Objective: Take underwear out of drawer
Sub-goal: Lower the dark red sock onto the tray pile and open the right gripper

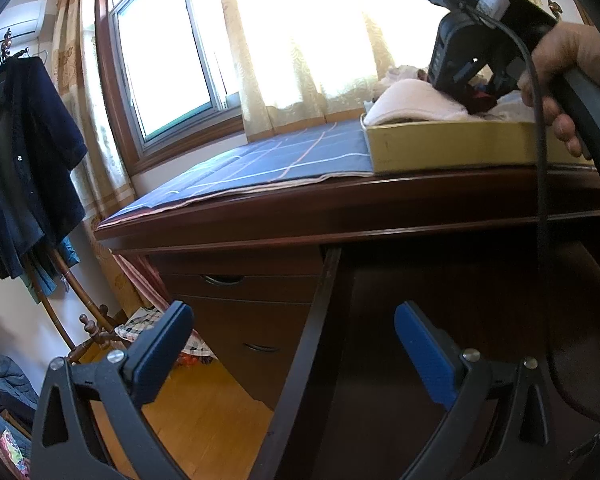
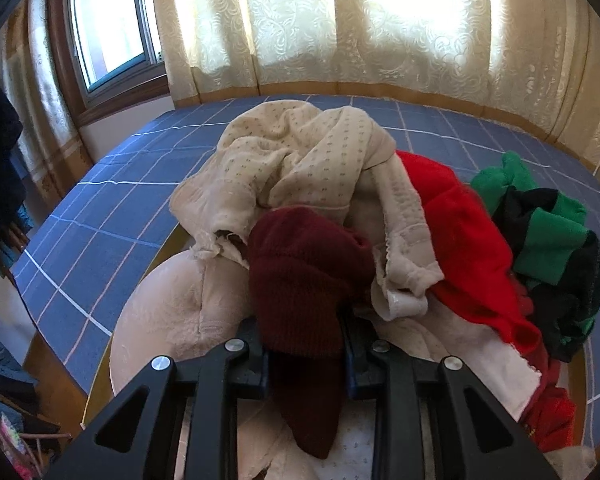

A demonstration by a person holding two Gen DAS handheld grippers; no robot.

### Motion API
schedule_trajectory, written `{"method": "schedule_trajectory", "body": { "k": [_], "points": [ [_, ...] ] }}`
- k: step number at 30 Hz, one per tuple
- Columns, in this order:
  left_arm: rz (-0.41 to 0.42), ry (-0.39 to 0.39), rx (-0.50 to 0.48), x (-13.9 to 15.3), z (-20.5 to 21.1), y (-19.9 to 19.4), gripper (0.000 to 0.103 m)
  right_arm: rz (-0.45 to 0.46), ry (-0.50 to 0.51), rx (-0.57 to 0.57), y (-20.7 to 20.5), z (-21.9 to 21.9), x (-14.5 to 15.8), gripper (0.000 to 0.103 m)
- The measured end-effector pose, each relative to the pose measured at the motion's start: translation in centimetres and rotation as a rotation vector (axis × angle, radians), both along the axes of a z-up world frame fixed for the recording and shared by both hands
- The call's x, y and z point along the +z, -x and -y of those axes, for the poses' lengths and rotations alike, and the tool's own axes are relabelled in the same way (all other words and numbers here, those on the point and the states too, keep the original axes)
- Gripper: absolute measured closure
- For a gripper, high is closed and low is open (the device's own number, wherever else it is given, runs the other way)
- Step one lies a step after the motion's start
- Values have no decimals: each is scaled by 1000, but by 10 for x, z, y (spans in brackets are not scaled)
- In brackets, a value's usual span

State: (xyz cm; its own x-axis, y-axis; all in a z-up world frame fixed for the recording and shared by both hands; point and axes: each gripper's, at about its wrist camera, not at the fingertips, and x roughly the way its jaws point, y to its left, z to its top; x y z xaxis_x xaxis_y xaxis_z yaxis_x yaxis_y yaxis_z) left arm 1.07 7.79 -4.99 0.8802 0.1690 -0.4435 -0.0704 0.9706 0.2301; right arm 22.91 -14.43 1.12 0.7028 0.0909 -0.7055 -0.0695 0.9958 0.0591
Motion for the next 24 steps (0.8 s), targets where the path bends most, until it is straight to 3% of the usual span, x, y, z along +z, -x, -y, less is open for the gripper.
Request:
{"method": "schedule_trajectory", "body": {
  "k": [5, 11, 13, 19, 24],
  "points": [
    [0, -1, -2, 0, 0, 0, 0, -9, 0, 42, -4, 5, 1, 74],
    [-3, -4, -6, -1, 0, 1, 0, 9, -126, 62, 12, 29, 13, 68],
    [-4, -6, -3, -1, 0, 1, 0, 18, -129, 71, 20, 31, 13, 61],
    [-8, -13, -2, -1, 0, 0, 0, 40, -94, 100, 34, 31, 12, 57],
    [-6, -14, -1, -1, 0, 0, 0, 69, -106, 154, 57, 33, 16, 37]
  ]
}}
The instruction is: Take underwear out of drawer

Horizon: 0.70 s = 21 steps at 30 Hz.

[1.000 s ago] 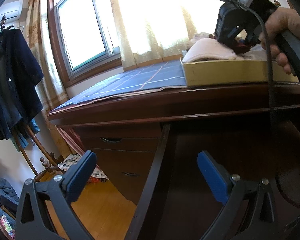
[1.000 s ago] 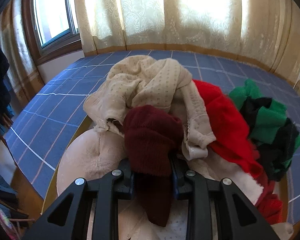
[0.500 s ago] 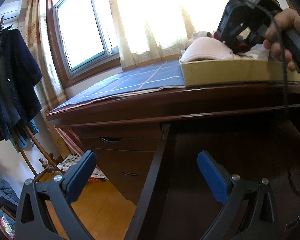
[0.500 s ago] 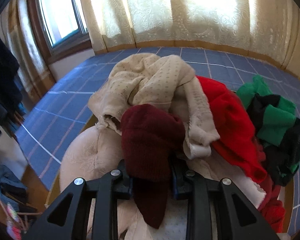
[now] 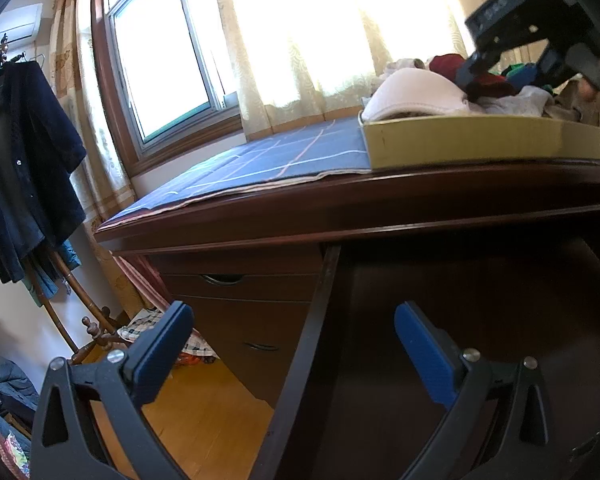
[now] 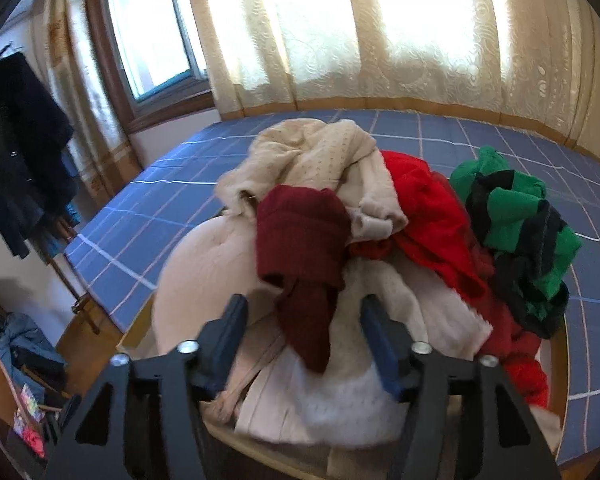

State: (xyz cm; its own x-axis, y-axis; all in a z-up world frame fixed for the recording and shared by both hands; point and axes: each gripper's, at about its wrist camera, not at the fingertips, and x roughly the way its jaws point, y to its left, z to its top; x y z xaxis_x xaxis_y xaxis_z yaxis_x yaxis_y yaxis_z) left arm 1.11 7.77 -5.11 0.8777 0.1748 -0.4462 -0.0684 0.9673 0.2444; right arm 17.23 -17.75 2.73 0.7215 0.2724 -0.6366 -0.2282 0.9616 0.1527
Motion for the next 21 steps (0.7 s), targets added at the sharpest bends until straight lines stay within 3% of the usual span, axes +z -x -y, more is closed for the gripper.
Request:
{"method": "schedule_trajectory", "body": {
  "k": [9, 21],
  "points": [
    [-2, -4, 4, 0, 0, -1, 0, 151, -74, -22, 53, 15, 22, 33],
    [-3, -12, 6, 0, 1, -3, 0, 218, -53, -78, 83, 40, -10, 32]
  ]
}}
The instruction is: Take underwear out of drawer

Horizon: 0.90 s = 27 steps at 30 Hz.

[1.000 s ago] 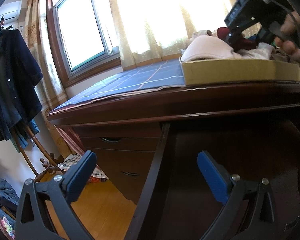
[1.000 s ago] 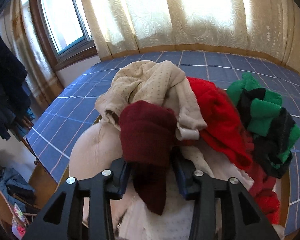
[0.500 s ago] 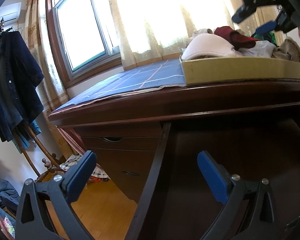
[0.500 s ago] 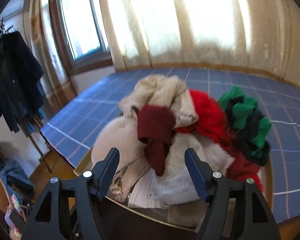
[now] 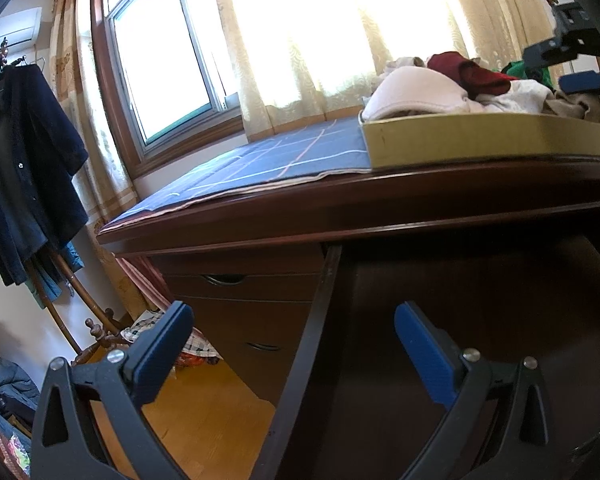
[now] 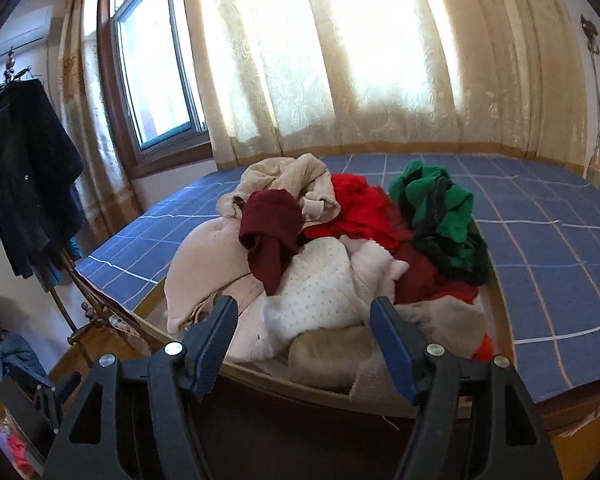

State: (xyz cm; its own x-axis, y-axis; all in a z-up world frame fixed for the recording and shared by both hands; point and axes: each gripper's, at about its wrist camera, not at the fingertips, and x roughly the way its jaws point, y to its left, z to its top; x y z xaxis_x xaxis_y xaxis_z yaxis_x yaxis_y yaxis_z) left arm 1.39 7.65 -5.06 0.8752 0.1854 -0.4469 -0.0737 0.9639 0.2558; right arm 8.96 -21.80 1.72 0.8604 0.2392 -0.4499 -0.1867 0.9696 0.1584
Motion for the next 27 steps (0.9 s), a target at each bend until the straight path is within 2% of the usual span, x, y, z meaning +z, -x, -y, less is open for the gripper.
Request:
{"method": "schedule_trajectory", "body": {
  "k": [7, 10, 15, 21, 27],
  "points": [
    [0, -7, 1, 0, 0, 0, 0, 152, -54, 58, 38, 7, 5, 32],
    [0, -1, 9, 0, -1, 0, 0, 176, -80, 54, 50, 16, 4, 32],
    [-20, -3, 13, 0, -1, -4, 0, 170, -67, -52, 57, 36, 0, 32],
    [-45, -27, 8, -2, 2, -6, 0, 86, -58, -94, 39, 45, -6, 33],
    [-60, -33, 8, -2, 3, -7, 0, 37, 21, -101, 26, 32, -18, 60]
  ]
}}
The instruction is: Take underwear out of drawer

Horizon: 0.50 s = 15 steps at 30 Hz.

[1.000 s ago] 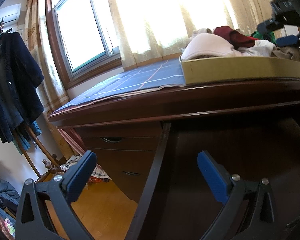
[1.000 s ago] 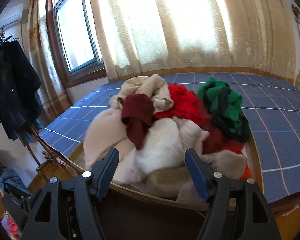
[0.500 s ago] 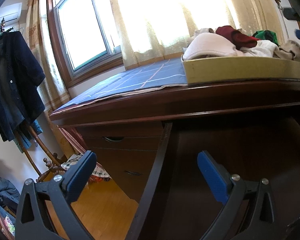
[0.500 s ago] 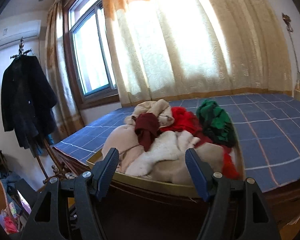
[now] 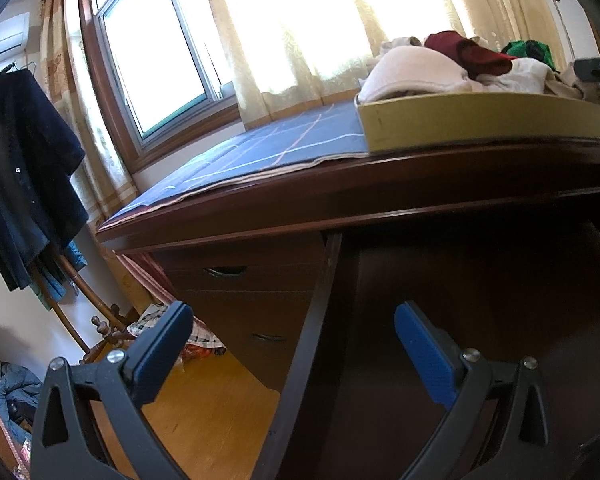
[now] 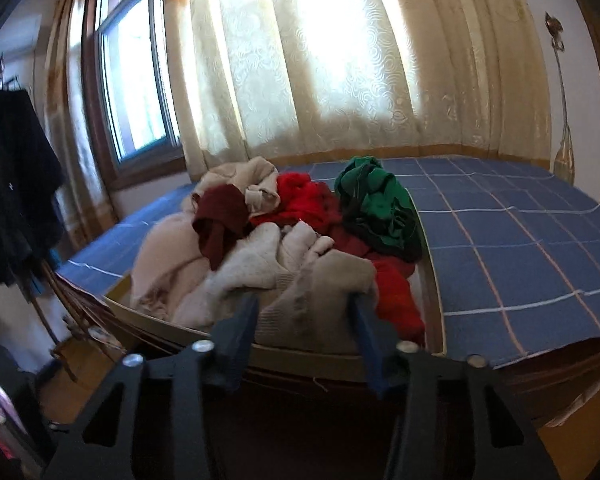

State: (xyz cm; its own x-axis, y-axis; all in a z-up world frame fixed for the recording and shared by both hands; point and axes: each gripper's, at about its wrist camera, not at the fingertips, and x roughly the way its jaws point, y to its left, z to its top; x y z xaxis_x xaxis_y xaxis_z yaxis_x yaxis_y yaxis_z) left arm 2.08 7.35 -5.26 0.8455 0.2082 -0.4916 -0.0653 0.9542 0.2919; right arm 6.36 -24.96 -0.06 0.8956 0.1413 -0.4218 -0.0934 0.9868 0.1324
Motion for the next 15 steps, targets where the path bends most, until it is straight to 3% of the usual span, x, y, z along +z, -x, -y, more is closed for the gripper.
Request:
{"method": "schedule_trajectory", "body": {
  "k": [6, 15],
  "points": [
    [-12, 9, 4, 1, -2, -1, 0, -40, 52, 7, -25, -5, -3, 61],
    [-5, 1, 14, 0, -1, -1, 0, -15, 97, 13, -45, -13, -8, 59]
  ]
}}
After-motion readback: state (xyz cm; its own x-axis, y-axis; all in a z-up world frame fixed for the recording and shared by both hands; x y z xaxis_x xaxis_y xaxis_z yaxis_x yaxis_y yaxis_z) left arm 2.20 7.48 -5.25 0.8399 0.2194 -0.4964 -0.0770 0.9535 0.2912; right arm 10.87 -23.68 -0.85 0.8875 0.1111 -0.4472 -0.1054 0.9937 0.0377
